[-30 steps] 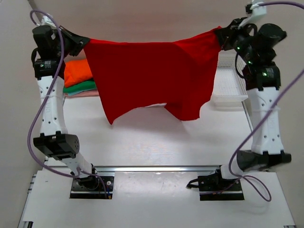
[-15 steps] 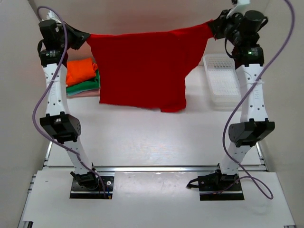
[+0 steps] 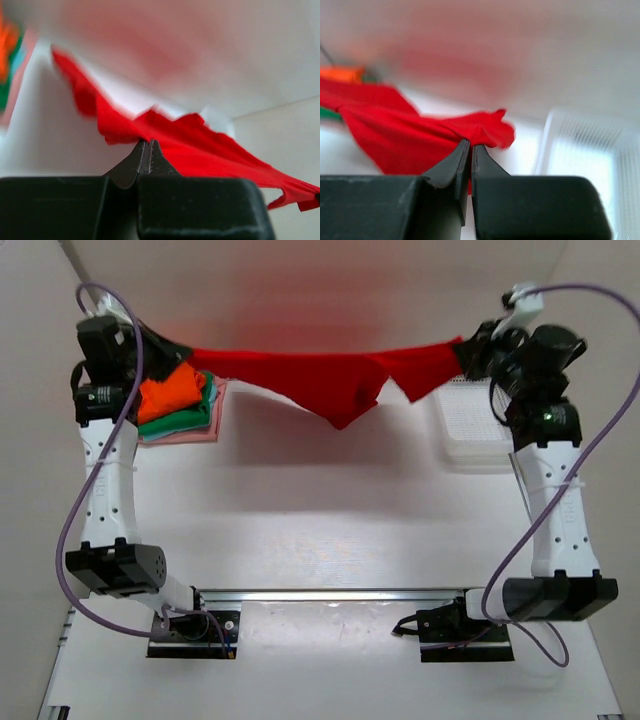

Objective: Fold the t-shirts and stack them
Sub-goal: Flatten out the tshirt

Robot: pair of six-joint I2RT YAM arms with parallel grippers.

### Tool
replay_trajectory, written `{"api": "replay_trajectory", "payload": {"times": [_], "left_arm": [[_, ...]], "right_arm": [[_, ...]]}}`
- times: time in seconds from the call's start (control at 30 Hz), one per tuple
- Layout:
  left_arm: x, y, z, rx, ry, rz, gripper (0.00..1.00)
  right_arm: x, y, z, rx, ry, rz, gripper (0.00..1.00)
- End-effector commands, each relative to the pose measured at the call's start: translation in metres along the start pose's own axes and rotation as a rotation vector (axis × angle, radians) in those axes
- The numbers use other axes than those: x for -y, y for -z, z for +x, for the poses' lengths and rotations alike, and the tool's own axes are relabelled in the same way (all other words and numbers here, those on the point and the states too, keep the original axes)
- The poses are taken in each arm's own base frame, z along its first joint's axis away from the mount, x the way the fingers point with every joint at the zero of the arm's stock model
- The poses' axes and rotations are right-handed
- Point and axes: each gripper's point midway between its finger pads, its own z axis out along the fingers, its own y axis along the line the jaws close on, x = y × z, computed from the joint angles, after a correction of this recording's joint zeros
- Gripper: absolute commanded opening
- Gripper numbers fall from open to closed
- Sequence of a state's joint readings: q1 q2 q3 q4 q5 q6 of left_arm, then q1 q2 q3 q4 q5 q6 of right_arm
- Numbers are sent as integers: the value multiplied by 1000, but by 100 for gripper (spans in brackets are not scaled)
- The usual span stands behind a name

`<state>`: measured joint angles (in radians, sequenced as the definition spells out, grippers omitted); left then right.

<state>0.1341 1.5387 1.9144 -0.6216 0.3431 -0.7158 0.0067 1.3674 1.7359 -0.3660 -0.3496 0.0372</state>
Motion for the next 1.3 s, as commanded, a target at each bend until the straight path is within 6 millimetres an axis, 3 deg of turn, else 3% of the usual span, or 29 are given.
{"api": "replay_trajectory", "payload": {"times": [0.0, 0.07, 0.1, 0.13, 0.2, 0.27, 0.3, 0.37, 0.47, 0.57, 0.67, 0.7, 0.73, 0.77, 0.83, 0.87, 0.9, 0.93, 0.97, 1.0, 1.07, 1.13, 1.2, 1.23, 1.27], "left_arm": [[-54, 29, 55, -87, -13, -241, 0], [-68, 37, 95, -155, -28, -273, 0], [-66, 43, 95, -140, -18, -269, 0], [-57, 42, 98, -149, -14, -245, 0], [-40, 45, 79, -97, -6, -222, 0], [-17, 51, 46, -17, -13, -184, 0], [-14, 52, 40, -7, -16, -191, 0], [-1, 57, 19, 59, -45, -183, 0], [-11, 45, 24, 28, -30, -185, 0], [-37, 11, 52, -74, -23, -205, 0], [-64, -26, 72, -151, 14, -214, 0], [-80, -39, 74, -162, 26, -241, 0], [-77, -47, 71, -159, 27, -221, 0], [-89, -61, 76, -178, 31, -241, 0], [-95, -83, 63, -159, 24, -241, 0], [-77, -87, 45, -122, 15, -195, 0], [-79, -94, 40, -118, 20, -190, 0], [-63, -98, 18, -69, 4, -150, 0], [-38, -90, -10, -8, -19, -92, 0], [-27, -86, -22, 21, -11, -66, 0], [7, -61, -66, 118, -20, 32, 0], [33, -26, -88, 194, -38, 83, 0], [35, -10, -87, 197, -41, 76, 0], [37, -3, -77, 173, -44, 78, 0], [33, -1, -64, 149, -51, 54, 0]], "right_arm": [[-7, 37, 24, -57, 9, 66, 0], [-17, 63, 31, -71, -18, 64, 0], [-19, 70, 33, -82, -21, 68, 0], [-23, 82, 21, -52, -11, 68, 0], [-28, 93, -1, 8, 10, 60, 0], [-28, 96, -34, 76, 20, 65, 0], [-31, 98, -49, 114, 33, 51, 0], [-33, 88, -61, 150, 33, 37, 0], [-30, 66, -51, 139, -1, 3, 0], [-27, 24, -6, 29, -46, -44, 0], [-11, -25, 44, -85, -88, -64, 0], [-8, -34, 55, -108, -102, -75, 0], [-2, -50, 65, -135, -114, -72, 0], [10, -65, 81, -172, -124, -57, 0], [23, -88, 85, -189, -107, -49, 0], [23, -103, 70, -160, -77, -63, 0], [28, -108, 47, -123, -20, -47, 0], [23, -111, 28, -80, 3, -35, 0], [18, -107, -7, 0, 64, -38, 0], [20, -102, -31, 65, 78, -29, 0], [6, -70, -102, 237, 125, -29, 0], [0, -41, -140, 338, 154, -11, 0], [1, -26, -136, 327, 101, -6, 0], [7, -30, -115, 272, 91, 3, 0], [5, -20, -113, 269, 98, 6, 0]]}}
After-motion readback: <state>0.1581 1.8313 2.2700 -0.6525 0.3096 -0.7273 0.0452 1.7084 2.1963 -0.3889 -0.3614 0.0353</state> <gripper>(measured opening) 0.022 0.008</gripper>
